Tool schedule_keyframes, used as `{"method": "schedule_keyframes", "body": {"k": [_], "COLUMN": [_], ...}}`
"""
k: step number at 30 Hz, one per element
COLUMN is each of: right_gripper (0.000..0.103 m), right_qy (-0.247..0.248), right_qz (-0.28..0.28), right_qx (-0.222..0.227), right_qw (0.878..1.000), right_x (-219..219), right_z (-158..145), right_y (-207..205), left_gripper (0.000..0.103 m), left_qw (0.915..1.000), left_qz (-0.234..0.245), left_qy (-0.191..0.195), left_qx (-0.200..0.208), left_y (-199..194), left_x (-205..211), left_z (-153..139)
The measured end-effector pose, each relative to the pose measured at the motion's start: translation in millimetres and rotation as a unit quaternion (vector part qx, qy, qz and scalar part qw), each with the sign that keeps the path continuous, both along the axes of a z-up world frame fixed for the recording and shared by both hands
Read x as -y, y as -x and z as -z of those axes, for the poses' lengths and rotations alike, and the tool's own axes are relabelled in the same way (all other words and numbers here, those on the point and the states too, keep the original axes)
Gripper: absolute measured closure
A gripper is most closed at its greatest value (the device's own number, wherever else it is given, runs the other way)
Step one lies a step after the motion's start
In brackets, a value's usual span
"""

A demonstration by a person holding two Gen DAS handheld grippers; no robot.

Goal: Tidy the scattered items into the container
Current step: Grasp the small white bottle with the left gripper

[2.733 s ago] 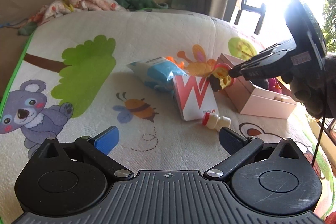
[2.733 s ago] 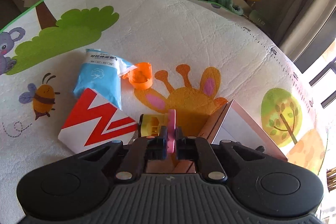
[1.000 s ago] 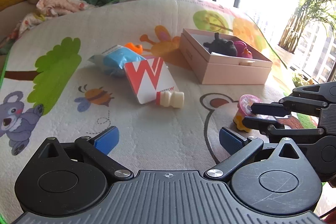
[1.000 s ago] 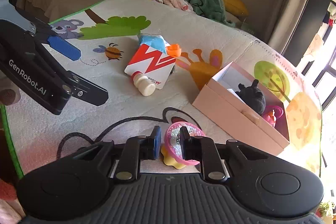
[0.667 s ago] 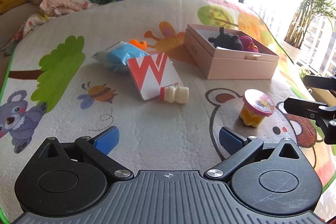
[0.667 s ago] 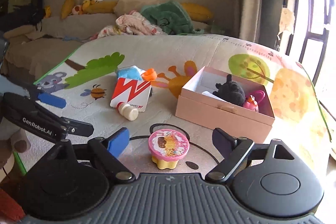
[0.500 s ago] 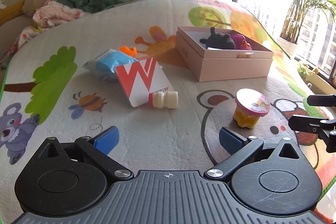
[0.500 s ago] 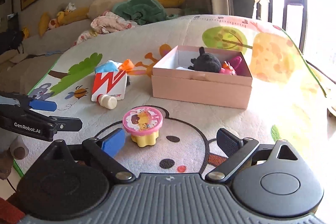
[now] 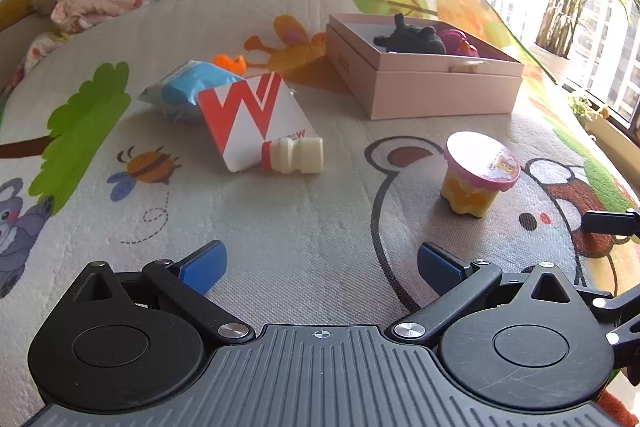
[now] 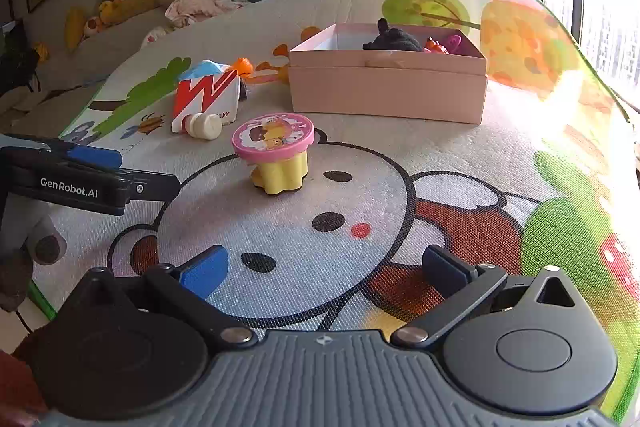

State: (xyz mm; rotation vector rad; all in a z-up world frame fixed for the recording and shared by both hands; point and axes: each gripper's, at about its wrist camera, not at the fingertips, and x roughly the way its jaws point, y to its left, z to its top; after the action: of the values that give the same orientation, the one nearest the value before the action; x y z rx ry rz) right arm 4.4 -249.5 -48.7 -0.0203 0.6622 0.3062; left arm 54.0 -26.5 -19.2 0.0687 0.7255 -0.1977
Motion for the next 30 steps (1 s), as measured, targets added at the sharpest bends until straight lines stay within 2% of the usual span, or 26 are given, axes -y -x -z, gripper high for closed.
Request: {"method": "schedule_keyframes", "body": {"k": [3,9,13,14,15,16,17,18,20,23,28,29,30], "right_gripper": [0.000,0.000,0.000,0.000,0.000,0.000,0.000,0.000,0.000,0.000,0.000,0.000,0.000], "right_qy": [0.022,0.019,0.019,0.019,0.021,0.021,0.020,0.020,0.021,0.021,0.021,0.021,0.021], "right_qz": [-0.004,0.013,0.017,0.015,0.013,0.011,0.010,0.010,0.010,0.010,0.011,0.012,0.012], "right_qx": [0.003,0.004,0.006,0.007,0.009,0.010,0.010,0.011,0.014,0.017,0.022,0.025,0.028], "right_qw": [1.000,1.000,1.000,1.000,1.000,1.000,1.000,1.000,1.000,1.000,0.999,0.999,0.999], "right_x": [-5.4,-6.8,-7.3,-7.4,-7.4,-7.2,-6.9,-7.0,-7.1,-7.2,-7.2,-7.4,-7.6], "right_z": [1.2,2.0,2.4,2.8,3.1,3.3,3.3,3.6,4.2,4.7,5.7,6.3,6.8], "right_y": [1.2,0.5,0.2,0.4,0.8,0.9,0.8,0.9,1.4,2.2,3.1,3.9,4.7], "left_gripper": [0.000,0.000,0.001,0.007,0.025,0.034,0.034,0.027,0.019,0.020,0.033,0.040,0.053], "left_qw": [1.0000,0.9985,0.9978,0.9976,0.9977,0.9980,0.9982,0.9982,0.9981,0.9981,0.9987,0.9985,0.9984], "left_qz": [-0.003,-0.012,-0.012,-0.010,-0.007,-0.004,-0.003,-0.005,-0.005,-0.003,-0.004,-0.004,-0.002], "left_qy": [-0.001,-0.015,-0.015,-0.021,-0.027,-0.031,-0.032,-0.031,-0.031,-0.034,-0.027,-0.029,-0.030], "left_qx": [-0.001,0.052,0.064,0.065,0.061,0.055,0.051,0.051,0.054,0.052,0.042,0.046,0.047], "left_y": [-2.5,-24.3,-44.8,-49.9,-53.3,-57.1,-59.9,-61.1,-61.8,-64.5,-74.1,-74.8,-75.6], "left_x": [-0.5,-0.4,2.1,3.8,5.4,6.2,6.2,5.6,4.2,3.1,3.3,4.5,5.3], "left_z": [0.7,-11.7,-14.1,-13.2,-12.1,-10.2,-8.5,-7.2,-5.1,-1.7,4.1,4.0,3.6]}}
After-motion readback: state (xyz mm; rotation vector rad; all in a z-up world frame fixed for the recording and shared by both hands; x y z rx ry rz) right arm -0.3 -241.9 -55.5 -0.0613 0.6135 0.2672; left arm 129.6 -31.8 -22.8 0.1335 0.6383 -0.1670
